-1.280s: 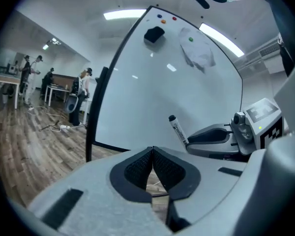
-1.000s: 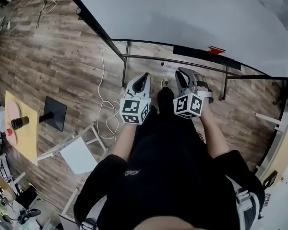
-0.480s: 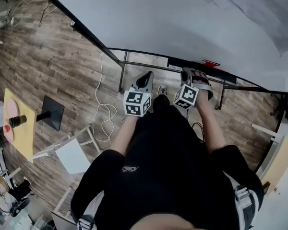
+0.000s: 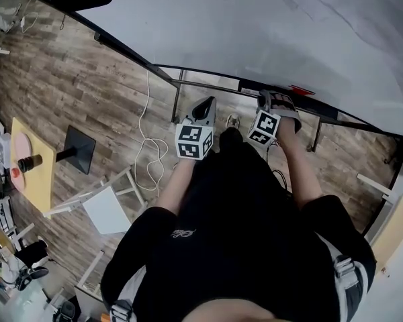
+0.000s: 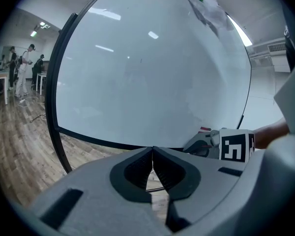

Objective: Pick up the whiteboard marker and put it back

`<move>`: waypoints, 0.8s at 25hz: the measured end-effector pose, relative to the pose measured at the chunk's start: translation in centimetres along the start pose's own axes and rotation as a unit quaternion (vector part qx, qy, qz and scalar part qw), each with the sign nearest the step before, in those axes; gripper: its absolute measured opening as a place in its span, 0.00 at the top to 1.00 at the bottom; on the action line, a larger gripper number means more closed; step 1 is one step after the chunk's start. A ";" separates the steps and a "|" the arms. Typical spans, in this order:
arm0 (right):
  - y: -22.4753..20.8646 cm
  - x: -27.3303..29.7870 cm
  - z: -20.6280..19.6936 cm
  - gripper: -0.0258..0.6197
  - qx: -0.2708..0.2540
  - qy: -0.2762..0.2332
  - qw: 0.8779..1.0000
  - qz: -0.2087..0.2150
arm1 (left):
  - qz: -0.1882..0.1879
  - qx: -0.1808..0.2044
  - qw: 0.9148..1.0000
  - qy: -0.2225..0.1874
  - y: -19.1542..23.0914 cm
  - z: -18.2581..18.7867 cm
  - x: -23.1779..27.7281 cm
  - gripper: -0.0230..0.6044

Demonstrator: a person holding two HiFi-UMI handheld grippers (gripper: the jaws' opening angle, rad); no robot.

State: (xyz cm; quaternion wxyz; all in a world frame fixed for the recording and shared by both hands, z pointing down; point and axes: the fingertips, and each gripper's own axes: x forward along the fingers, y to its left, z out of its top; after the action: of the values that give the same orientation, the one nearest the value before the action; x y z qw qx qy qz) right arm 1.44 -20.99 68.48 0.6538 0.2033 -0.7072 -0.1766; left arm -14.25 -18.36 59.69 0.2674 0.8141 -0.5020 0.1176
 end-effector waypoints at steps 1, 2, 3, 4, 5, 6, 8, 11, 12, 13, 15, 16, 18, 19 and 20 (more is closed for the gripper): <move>-0.1 0.1 0.1 0.87 0.001 0.000 1.000 0.003 | 0.001 0.000 1.000 0.000 0.3 0.1 0.2 0.95; -0.2 0.2 0.2 0.87 0.003 -0.001 1.000 0.004 | 0.002 -0.001 1.000 -0.001 0.4 0.2 0.4 0.95; -0.2 0.1 0.2 0.87 0.004 0.000 1.000 0.003 | 0.002 -0.001 1.000 -0.001 0.4 0.3 0.5 0.95; -0.2 0.1 0.1 0.87 0.005 0.001 1.000 0.002 | 0.002 -0.002 1.000 0.000 0.4 0.2 0.6 0.95; 0.0 0.2 0.0 0.87 0.006 0.002 1.000 0.003 | 0.001 -0.002 1.000 0.001 0.3 0.2 0.6 0.95; 0.1 0.2 0.0 0.87 0.008 0.002 1.000 0.006 | 0.000 -0.001 1.000 0.002 0.2 0.2 0.7 0.95; 0.0 0.1 0.1 0.87 0.012 0.001 1.000 0.009 | -0.003 0.000 1.000 0.003 0.1 0.2 1.0 0.95; -0.1 0.2 0.1 0.87 0.017 0.001 1.000 0.012 | -0.006 0.001 1.000 0.005 -0.1 0.2 1.2 0.95; -0.2 0.2 0.1 0.87 0.018 0.001 1.000 0.010 | -0.006 0.001 1.000 0.006 -0.1 0.1 1.2 0.95; -0.3 0.1 0.1 0.87 0.019 0.002 1.000 0.008 | -0.006 0.001 1.000 0.007 -0.1 0.1 1.2 0.95; -0.5 0.0 0.1 0.87 0.019 0.003 1.000 0.005 | -0.005 0.000 1.000 0.007 0.0 0.0 1.1 0.95; -0.4 0.1 0.1 0.87 0.019 0.004 1.000 0.004 | -0.004 -0.001 1.000 0.007 0.1 -0.1 1.0 0.95; -0.4 0.1 0.1 0.87 0.017 0.003 1.000 0.003 | -0.002 -0.002 1.000 0.007 0.2 -0.3 0.8 0.95; -0.3 0.2 0.1 0.87 0.016 0.003 1.000 0.003 | 0.000 -0.003 1.000 0.007 0.2 -0.3 0.7 0.95; -0.2 0.2 0.1 0.87 0.016 0.004 1.000 0.004 | 0.001 -0.004 1.000 0.007 0.3 -0.4 0.6 0.95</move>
State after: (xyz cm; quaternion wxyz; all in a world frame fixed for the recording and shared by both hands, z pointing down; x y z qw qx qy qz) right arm 1.37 -21.24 68.54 0.6537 0.2119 -0.7083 -0.1615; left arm -14.20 -18.68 60.39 0.2740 0.8119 -0.5008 0.1219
